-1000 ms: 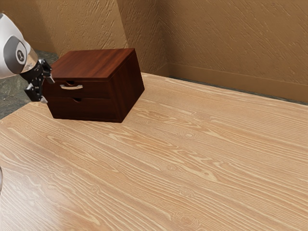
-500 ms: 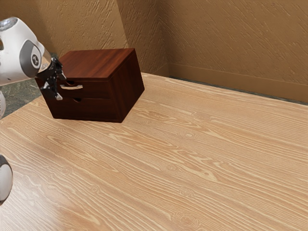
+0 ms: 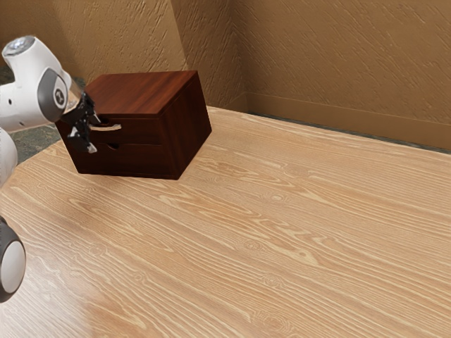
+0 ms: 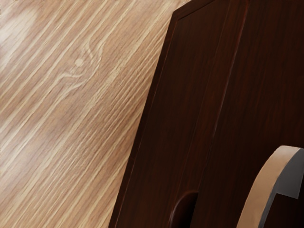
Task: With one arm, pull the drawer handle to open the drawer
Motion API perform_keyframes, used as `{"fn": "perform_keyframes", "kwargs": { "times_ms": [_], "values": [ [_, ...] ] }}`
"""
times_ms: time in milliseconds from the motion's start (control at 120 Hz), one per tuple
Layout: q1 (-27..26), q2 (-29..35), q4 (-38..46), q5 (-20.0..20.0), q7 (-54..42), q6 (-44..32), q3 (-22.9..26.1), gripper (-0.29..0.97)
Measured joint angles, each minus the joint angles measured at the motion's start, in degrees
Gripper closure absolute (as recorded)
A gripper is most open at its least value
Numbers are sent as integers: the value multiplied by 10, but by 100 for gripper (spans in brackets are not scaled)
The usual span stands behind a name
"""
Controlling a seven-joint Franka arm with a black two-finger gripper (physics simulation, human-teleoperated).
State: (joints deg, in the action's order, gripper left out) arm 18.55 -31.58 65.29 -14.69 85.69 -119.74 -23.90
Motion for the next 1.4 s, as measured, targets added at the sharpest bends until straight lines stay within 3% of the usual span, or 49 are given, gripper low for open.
{"fn": "perform_keyframes", "kwargs": {
  "times_ms": [300, 517, 867, 1167, 1400],
  "values": [
    [13, -9, -3, -5, 9, -4, 13, 1],
    [12, -9, -1, -5, 14, -6, 15, 9],
    [10, -4, -2, -4, 18, -3, 14, 32],
    [10, 7, -3, -2, 21, 17, 11, 65],
    [11, 15, -1, -5, 23, 37, 13, 76]
  ]
}}
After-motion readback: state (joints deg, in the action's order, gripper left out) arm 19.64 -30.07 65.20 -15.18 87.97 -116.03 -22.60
